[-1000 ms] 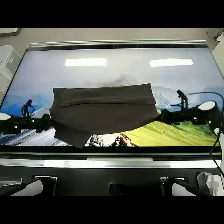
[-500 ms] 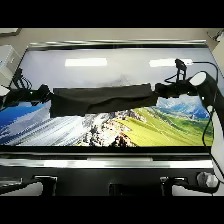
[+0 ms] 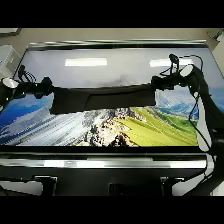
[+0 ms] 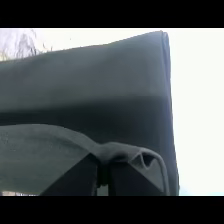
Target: Fold the clothes and pants, and hang the long-sleeved shirts on hangers.
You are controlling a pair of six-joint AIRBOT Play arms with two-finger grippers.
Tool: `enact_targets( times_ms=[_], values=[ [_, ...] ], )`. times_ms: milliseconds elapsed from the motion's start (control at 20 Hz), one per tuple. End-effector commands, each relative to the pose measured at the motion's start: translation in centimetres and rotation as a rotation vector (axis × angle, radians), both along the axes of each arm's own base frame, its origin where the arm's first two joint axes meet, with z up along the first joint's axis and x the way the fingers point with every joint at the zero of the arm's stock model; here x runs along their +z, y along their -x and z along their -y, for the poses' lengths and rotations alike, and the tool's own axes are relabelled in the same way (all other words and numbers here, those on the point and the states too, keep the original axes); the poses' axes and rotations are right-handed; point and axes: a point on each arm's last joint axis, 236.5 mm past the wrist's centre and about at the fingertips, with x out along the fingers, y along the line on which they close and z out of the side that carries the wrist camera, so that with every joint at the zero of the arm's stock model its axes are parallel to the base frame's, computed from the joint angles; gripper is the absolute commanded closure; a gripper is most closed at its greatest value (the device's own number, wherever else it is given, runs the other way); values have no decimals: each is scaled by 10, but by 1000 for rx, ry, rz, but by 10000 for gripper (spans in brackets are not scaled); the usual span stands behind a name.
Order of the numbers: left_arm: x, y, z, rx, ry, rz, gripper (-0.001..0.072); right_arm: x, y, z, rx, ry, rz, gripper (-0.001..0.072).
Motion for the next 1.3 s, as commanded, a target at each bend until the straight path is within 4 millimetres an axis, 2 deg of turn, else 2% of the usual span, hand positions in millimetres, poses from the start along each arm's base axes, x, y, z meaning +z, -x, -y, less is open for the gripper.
enact_targets(
  times_ms=[0,200,350,400,450,500,550,600,650,700,750,800,900,1000,1100,1150,1250],
  values=[
    [-6,-25,-6,15,-1,17,686,-21,-20,-3,14,28,0,679],
    [-31,-33,-8,24,11,-25,686,-51,-33,-14,26,94,-2,678],
    [-57,-32,-8,24,19,-70,685,-74,-37,-7,-32,95,-29,674],
    [-64,-32,-7,23,21,-83,683,-78,-38,-7,-36,96,-30,648],
    [-69,-32,-6,21,22,-90,670,-81,-40,-7,-39,94,-26,561],
    [-72,-33,-6,21,20,-91,554,-80,-42,-6,-45,94,-18,513],
    [-72,-34,-7,25,17,-86,368,-78,-44,-6,-55,91,-14,480],
    [-70,-36,-8,22,11,-76,237,-75,-44,0,-70,93,-19,381],
    [-66,-37,-9,12,4,-64,195,-71,-43,9,-96,93,-40,303],
    [-60,-40,-11,6,-3,-52,112,-65,-38,19,-114,95,-70,267],
    [-51,-42,-11,-5,-4,-43,64,-58,-31,34,-141,92,-107,236],
    [-43,-44,-10,-16,-6,-36,36,-50,-23,50,-173,74,-141,156],
    [-24,-42,-12,-45,-39,-28,30,-32,-12,72,-228,-33,-188,103],
    [-3,-34,-19,-56,-91,-43,30,-19,-5,77,-253,-210,-224,90],
    [21,-19,-29,-56,-165,-81,30,-10,-3,70,-230,-361,-239,27],
    [33,-10,-33,-58,-209,-95,30,-9,-2,65,-208,-400,-241,22],
    [59,9,-33,-92,-316,-104,29,-21,-3,53,-177,-417,-258,14]
  ],
)
